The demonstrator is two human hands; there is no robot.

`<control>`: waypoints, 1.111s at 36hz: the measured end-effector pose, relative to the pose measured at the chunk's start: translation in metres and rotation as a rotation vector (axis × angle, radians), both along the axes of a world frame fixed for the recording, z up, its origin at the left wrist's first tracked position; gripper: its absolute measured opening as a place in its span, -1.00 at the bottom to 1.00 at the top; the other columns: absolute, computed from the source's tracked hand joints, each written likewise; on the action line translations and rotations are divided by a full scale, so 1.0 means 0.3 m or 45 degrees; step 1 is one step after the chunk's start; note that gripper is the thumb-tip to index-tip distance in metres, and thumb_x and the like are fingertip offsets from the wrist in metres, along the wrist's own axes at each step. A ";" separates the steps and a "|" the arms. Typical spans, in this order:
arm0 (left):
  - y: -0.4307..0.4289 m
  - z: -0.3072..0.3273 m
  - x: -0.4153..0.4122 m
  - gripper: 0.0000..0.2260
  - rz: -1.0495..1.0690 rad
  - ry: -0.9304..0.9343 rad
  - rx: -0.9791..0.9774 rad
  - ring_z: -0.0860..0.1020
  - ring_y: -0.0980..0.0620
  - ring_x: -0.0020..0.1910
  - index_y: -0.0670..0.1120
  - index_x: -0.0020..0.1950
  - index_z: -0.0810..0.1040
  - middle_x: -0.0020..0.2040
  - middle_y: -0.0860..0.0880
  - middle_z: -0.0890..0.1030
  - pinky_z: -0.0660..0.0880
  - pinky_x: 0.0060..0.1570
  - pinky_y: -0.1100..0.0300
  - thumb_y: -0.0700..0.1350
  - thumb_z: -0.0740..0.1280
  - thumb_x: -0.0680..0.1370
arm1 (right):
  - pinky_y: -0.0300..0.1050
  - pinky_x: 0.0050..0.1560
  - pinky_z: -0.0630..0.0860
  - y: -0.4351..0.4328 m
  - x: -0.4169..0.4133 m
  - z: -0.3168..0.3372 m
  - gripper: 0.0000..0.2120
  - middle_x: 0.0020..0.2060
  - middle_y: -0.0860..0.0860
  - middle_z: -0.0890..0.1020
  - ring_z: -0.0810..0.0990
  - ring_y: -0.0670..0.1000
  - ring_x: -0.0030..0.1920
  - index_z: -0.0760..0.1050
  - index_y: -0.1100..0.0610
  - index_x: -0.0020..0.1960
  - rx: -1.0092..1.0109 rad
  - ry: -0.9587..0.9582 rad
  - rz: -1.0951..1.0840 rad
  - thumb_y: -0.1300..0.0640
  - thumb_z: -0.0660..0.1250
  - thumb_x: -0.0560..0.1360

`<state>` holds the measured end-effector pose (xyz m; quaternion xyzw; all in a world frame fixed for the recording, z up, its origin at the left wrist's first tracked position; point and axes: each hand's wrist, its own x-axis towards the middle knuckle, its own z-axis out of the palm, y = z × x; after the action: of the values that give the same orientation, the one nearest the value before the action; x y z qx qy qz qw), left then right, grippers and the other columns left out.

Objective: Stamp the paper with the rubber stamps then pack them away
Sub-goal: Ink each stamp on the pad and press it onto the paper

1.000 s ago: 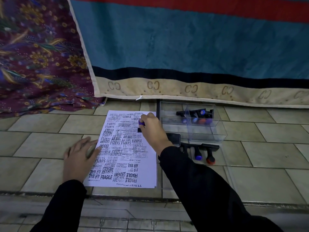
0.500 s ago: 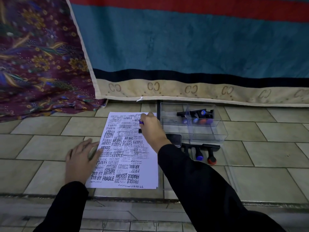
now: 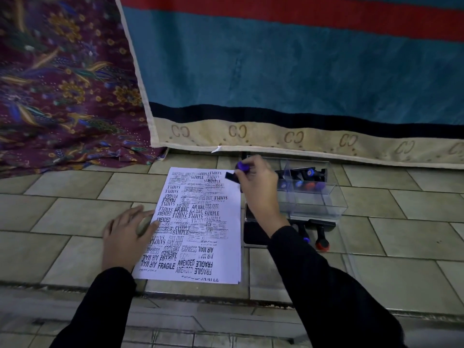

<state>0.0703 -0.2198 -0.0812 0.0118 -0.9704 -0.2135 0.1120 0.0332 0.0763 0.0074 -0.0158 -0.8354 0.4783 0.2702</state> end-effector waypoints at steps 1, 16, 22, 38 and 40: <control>-0.001 -0.001 -0.001 -0.54 -0.001 0.006 0.003 0.37 0.01 0.37 0.14 0.19 0.59 0.35 0.07 0.49 0.10 0.41 -0.03 0.30 0.12 0.45 | -0.21 -0.11 0.60 0.018 0.023 0.016 -0.84 -0.12 -0.03 0.56 0.61 -0.06 -0.16 0.50 0.11 -0.04 -0.010 0.026 -0.014 0.26 0.42 0.43; -0.010 -0.013 -0.014 -0.51 -0.009 0.020 0.003 0.40 -0.01 0.36 0.15 0.16 0.59 0.33 0.07 0.51 0.13 0.40 -0.03 0.35 0.10 0.42 | -0.33 -0.09 0.54 0.325 0.475 -0.012 -0.71 -0.06 0.01 0.51 0.60 -0.05 -0.14 0.49 0.01 0.03 0.132 -0.012 -0.276 0.30 0.42 0.41; -0.012 -0.017 -0.014 -0.54 -0.014 0.045 0.005 0.42 -0.03 0.34 0.15 0.15 0.60 0.32 0.05 0.53 0.15 0.38 -0.06 0.33 0.12 0.43 | -0.28 0.02 0.57 0.386 0.632 -0.113 -0.71 -0.08 -0.02 0.52 0.60 -0.15 -0.12 0.56 0.08 0.03 0.221 -0.023 -0.331 0.35 0.41 0.38; -0.021 -0.022 -0.019 -0.57 -0.040 0.016 -0.005 0.41 -0.02 0.35 0.19 0.16 0.58 0.34 0.06 0.50 0.14 0.37 -0.03 0.33 0.12 0.46 | -0.47 -0.14 0.34 0.381 0.707 -0.230 -0.66 -0.14 0.04 0.53 0.62 0.06 -0.26 0.55 0.16 -0.14 0.470 -0.275 -0.324 0.40 0.56 0.18; -0.020 -0.022 -0.017 -0.57 -0.042 0.017 0.000 0.41 -0.03 0.35 0.19 0.16 0.58 0.34 0.06 0.50 0.14 0.37 -0.04 0.33 0.12 0.46 | -0.50 -0.14 0.33 0.380 0.699 -0.227 -0.65 -0.16 0.02 0.54 0.60 0.01 -0.27 0.55 0.15 -0.14 0.495 -0.282 -0.292 0.39 0.56 0.17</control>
<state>0.0653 -0.2258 -0.0877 -0.0055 -0.9697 -0.2154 0.1148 0.2430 0.1903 -0.0608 -0.1105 -0.9290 0.2702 0.2276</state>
